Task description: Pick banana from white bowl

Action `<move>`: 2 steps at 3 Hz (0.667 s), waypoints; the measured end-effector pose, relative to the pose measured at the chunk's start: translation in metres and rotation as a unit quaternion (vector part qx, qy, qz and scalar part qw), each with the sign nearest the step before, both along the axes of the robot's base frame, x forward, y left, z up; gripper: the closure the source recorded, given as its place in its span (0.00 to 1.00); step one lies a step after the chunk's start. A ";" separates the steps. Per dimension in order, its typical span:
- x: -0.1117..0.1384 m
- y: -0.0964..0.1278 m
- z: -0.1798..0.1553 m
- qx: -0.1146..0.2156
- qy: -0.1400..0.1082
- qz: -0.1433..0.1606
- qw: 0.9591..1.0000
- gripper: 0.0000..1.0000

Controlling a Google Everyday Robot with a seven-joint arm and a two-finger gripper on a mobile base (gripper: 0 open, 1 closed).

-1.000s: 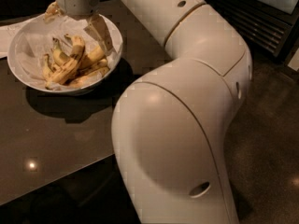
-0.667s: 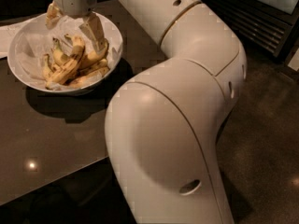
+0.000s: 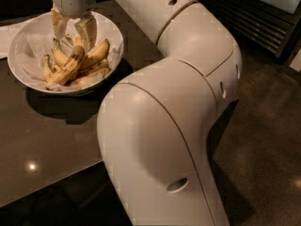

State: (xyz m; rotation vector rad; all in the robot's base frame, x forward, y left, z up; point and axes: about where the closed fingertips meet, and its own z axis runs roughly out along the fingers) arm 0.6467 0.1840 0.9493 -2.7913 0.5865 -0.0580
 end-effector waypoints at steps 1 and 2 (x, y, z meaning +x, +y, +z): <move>0.000 0.003 -0.005 -0.003 0.005 0.004 1.000 0.42; 0.004 0.008 -0.013 -0.005 0.011 0.008 1.000 0.48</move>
Offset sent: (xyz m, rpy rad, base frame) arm -0.0140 -0.0153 -0.0214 -0.1318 0.1419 0.0449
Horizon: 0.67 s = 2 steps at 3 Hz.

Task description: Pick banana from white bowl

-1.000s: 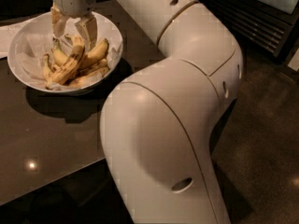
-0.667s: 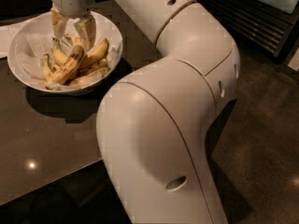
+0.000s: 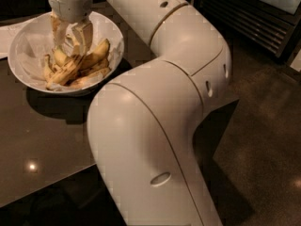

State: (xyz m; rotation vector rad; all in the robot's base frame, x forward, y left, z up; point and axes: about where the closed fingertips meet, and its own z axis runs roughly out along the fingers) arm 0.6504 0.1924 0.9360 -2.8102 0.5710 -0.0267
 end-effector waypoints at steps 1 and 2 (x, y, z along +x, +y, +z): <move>0.003 0.005 -0.012 -0.004 0.009 0.006 1.000 0.56; 0.004 0.008 -0.021 -0.007 0.018 0.011 1.000 0.66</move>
Offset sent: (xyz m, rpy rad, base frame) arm -0.0206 -0.0216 -0.0261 -0.1319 0.1587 0.0526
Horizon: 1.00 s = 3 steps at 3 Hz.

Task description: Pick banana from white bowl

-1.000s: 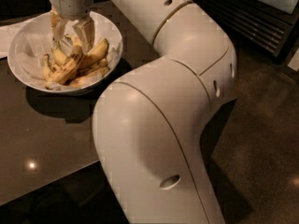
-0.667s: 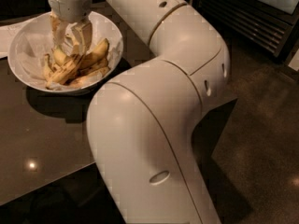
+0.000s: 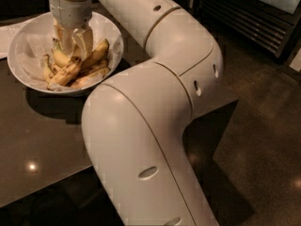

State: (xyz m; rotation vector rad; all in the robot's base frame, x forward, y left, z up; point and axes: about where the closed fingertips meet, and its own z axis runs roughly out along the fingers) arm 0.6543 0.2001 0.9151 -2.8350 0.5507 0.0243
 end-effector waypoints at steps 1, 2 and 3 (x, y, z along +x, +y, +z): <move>-0.003 0.001 -0.005 -0.003 0.008 0.004 1.000 0.64; -0.003 -0.001 -0.005 -0.003 0.008 0.004 1.000 0.60; -0.005 0.000 -0.007 -0.004 0.010 0.006 1.000 0.60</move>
Offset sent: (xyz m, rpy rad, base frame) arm -0.0389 -0.0289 -0.0095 -0.1206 0.1345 0.0462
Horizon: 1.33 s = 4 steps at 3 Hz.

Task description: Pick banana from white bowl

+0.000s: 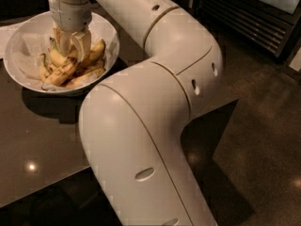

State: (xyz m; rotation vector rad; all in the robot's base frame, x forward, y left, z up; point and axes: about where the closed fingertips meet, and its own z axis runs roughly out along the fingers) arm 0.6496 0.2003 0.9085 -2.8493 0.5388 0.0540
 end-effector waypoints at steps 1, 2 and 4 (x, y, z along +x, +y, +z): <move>-0.002 -0.001 -0.001 -0.003 0.003 0.002 1.000 0.60; -0.003 -0.003 -0.003 -0.006 0.006 0.003 1.000 0.59; -0.009 0.001 -0.020 -0.014 0.026 0.013 0.999 0.60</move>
Offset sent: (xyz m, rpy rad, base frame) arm -0.0375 -0.0220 -0.0168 -0.1248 0.1410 0.0538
